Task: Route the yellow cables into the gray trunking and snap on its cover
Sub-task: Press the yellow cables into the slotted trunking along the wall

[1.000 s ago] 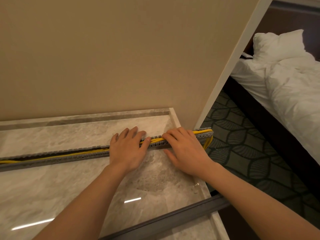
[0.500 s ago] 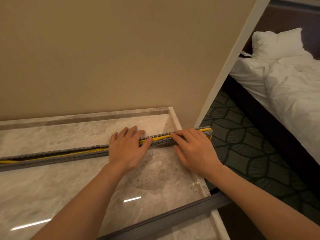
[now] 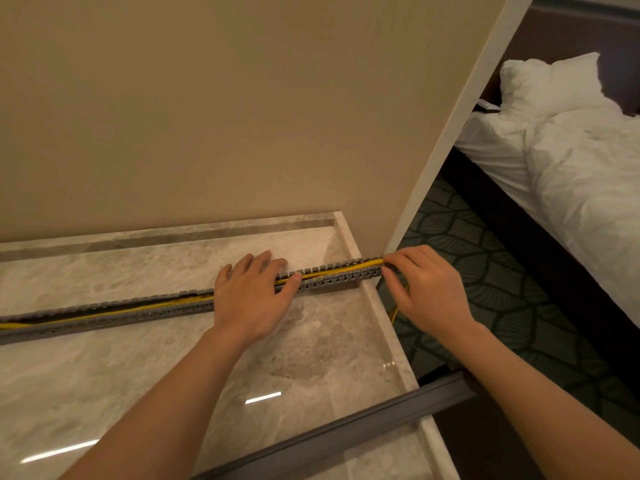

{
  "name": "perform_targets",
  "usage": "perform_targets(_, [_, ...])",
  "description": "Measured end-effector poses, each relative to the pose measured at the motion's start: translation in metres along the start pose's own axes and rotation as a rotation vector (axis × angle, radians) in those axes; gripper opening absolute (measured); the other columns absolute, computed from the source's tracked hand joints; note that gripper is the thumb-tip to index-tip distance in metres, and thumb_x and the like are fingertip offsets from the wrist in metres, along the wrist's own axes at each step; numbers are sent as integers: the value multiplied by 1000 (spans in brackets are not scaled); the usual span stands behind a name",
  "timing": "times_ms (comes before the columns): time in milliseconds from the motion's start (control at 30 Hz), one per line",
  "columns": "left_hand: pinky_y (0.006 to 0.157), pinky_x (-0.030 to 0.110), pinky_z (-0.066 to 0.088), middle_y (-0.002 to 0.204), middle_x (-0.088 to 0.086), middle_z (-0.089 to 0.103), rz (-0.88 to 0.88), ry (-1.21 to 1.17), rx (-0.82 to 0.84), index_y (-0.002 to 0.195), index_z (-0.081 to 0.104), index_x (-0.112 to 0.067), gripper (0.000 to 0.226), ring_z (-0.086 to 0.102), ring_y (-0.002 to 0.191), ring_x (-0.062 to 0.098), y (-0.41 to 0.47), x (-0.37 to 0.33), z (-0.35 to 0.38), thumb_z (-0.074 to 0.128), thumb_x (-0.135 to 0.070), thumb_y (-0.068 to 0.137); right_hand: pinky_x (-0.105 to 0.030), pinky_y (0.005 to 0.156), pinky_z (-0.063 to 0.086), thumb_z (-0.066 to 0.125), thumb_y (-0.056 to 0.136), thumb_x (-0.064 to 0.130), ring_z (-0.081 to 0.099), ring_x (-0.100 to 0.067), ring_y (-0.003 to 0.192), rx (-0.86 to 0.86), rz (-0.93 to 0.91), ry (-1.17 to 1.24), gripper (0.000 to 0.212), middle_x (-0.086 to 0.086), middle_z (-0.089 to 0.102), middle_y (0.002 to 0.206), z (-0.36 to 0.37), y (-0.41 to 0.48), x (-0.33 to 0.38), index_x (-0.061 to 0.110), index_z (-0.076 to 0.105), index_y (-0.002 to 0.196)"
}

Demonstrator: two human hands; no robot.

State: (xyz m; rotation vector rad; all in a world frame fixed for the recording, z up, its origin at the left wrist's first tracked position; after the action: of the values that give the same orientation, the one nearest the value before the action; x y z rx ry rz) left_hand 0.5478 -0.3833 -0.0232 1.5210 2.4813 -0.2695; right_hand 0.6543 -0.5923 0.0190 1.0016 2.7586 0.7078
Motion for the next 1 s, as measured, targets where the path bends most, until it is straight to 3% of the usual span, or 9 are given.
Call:
perform_targets(300, [115, 40, 12, 153, -9, 25, 7, -16, 8, 141, 34, -36, 54, 19, 141, 16, 0, 0, -1, 20, -59, 93, -32, 62, 44, 44, 87, 39, 56, -21, 72, 120, 67, -60, 35, -2, 62, 77, 2, 12, 14, 13, 67, 82])
perform_targets(433, [115, 38, 14, 154, -7, 25, 56, -70, 13, 143, 29, -33, 52, 20, 141, 14, -3, 2, -7, 22, -53, 96, -33, 66, 46, 58, 86, 32, 59, -22, 77, 180, -28, -10, 22, -3, 65, 83, 1, 24, 48, 13, 68, 91])
perform_targets(600, [116, 44, 7, 156, -5, 18, 184, -125, 73, 147, 22, -31, 52, 12, 143, 15, -21, 7, -25, 26, -47, 98, -38, 72, 49, 54, 87, 32, 60, -25, 88, 239, -164, 35, 29, -5, 67, 96, 3, 40, 106, 13, 67, 104])
perform_targets(833, [115, 48, 2, 156, -3, 15, 61, -72, 16, 148, 14, -28, 54, 9, 144, 18, -70, 82, -61, 30, -41, 99, -37, 87, 43, 49, 92, 33, 52, -24, 110, 284, -332, 130, 43, -2, 59, 122, 8, 48, 213, 18, 48, 132])
perform_targets(1000, [114, 51, 7, 155, -5, 19, -51, -60, -23, 148, 16, -28, 52, 13, 143, 17, -115, 175, -88, 31, -39, 99, -34, 93, 39, 44, 93, 34, 47, -21, 117, 325, -452, 175, 47, 0, 52, 131, 15, 53, 319, 19, 41, 138])
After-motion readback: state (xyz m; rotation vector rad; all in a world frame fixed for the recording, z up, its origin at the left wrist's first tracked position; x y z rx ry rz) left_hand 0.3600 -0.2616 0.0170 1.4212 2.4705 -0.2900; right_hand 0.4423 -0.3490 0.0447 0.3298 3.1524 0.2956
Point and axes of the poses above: each hand's wrist, its own y-axis towards the middle knuckle, its own z-axis out of the palm, x = y × z, the point moved 4 cm from there along y, towards the middle knuckle
